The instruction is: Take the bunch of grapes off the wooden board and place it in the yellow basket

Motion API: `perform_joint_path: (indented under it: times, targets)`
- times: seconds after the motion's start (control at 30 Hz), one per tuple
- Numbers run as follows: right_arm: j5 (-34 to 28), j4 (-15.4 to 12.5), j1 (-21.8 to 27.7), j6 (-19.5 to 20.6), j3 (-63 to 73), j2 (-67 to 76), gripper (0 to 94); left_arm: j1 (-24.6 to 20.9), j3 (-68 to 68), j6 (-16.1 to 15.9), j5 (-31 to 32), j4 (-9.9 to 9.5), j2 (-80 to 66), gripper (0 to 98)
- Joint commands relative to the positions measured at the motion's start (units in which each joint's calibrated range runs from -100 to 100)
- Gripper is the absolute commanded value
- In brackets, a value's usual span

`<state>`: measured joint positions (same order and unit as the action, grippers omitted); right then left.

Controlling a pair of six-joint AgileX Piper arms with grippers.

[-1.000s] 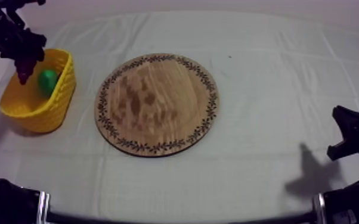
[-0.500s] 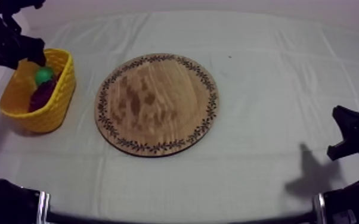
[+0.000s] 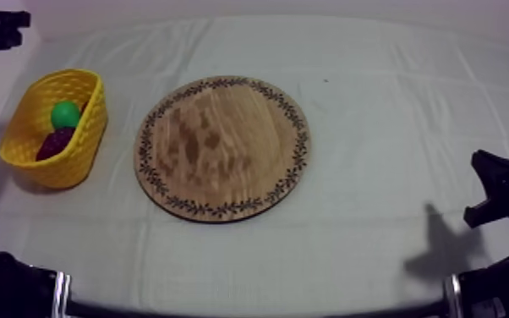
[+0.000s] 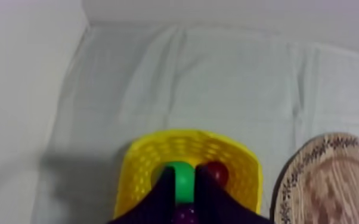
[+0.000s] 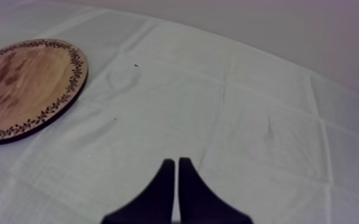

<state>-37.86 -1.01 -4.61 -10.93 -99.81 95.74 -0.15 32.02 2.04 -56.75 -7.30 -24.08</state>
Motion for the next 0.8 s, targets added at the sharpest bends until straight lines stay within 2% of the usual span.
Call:
perform_joint_path:
  times: [0.0,0.23,0.3,0.5,0.77]
  targets:
    - [0.0,0.0,0.0,0.0,0.0,0.0,0.4,-0.3,4.0,-0.1,5.2,0.09,-5.8,2.7]
    - [0.0,0.0,0.0,0.0,0.0,0.0,0.4,-1.0,27.2,0.1,21.9,-0.73,-25.3,0.2]
    - [0.0,0.0,0.0,0.0,0.0,0.0,0.4,-1.0,34.4,-0.3,24.9,-0.95,-31.6,0.1]
    - [0.0,0.0,0.0,0.0,0.0,0.0,0.4,0.4,49.9,-0.4,27.7,-1.38,-48.7,0.0]
    - [0.0,0.0,0.0,0.0,0.0,0.0,0.4,1.9,62.3,-0.1,28.5,-1.29,-64.4,0.0]
